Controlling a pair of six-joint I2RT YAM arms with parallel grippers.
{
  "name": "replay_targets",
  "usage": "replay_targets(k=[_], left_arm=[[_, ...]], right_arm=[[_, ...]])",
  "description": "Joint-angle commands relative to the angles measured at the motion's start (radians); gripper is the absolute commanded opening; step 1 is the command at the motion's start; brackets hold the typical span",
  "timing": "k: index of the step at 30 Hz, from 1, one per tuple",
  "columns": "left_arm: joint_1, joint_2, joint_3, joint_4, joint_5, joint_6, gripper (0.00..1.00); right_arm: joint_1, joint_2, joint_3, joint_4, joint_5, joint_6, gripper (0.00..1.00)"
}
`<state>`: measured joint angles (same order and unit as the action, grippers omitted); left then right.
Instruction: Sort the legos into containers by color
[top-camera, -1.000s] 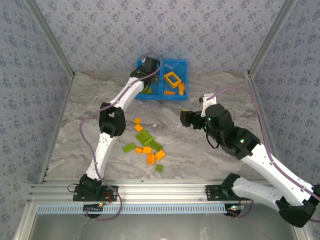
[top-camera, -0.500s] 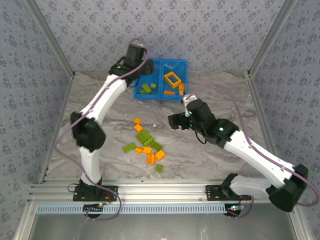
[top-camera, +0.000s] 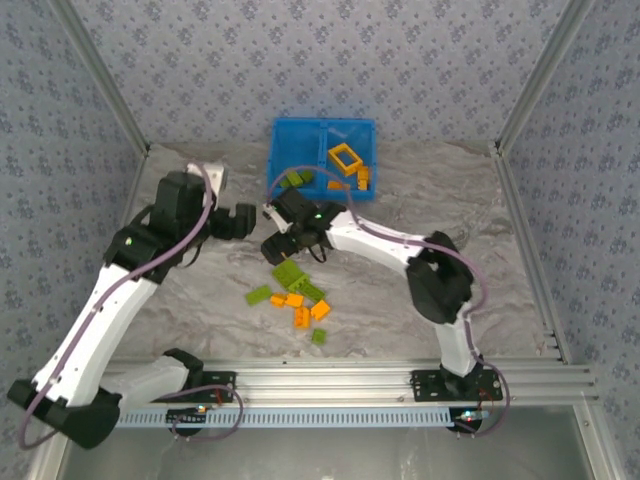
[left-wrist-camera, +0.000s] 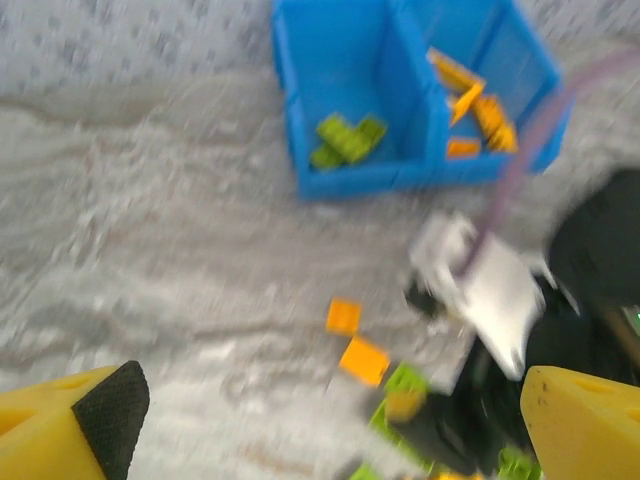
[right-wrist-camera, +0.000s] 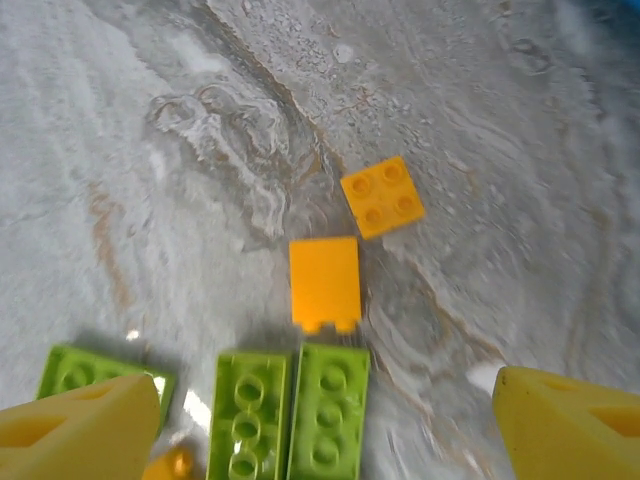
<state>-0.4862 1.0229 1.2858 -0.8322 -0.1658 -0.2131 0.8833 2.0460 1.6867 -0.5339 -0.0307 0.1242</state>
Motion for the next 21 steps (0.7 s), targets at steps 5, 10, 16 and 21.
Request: replay_targets(k=[5, 10, 16, 21], left_arm=[[0.003, -0.116, -0.137, -0.118, -0.015, -0.044, 0.99], [0.003, -0.111, -0.178, -0.082, -0.006, -0.052, 0.99], [0.003, -0.086, -0.154, -0.027, 0.067, -0.06, 0.99], [0.005, -0.078, -0.144, -0.021, 0.067, -0.061, 0.99]], right_arm=[[-0.004, 0.23, 0.197, -0.1, -0.038, -0.021, 0.88], [0.009, 0.288, 0.231, -0.13, 0.012, -0.03, 0.81], [0.019, 0.323, 0.233, -0.135, 0.035, -0.021, 0.55], [0.011, 0.246, 0.188, -0.079, 0.008, 0.014, 0.42]])
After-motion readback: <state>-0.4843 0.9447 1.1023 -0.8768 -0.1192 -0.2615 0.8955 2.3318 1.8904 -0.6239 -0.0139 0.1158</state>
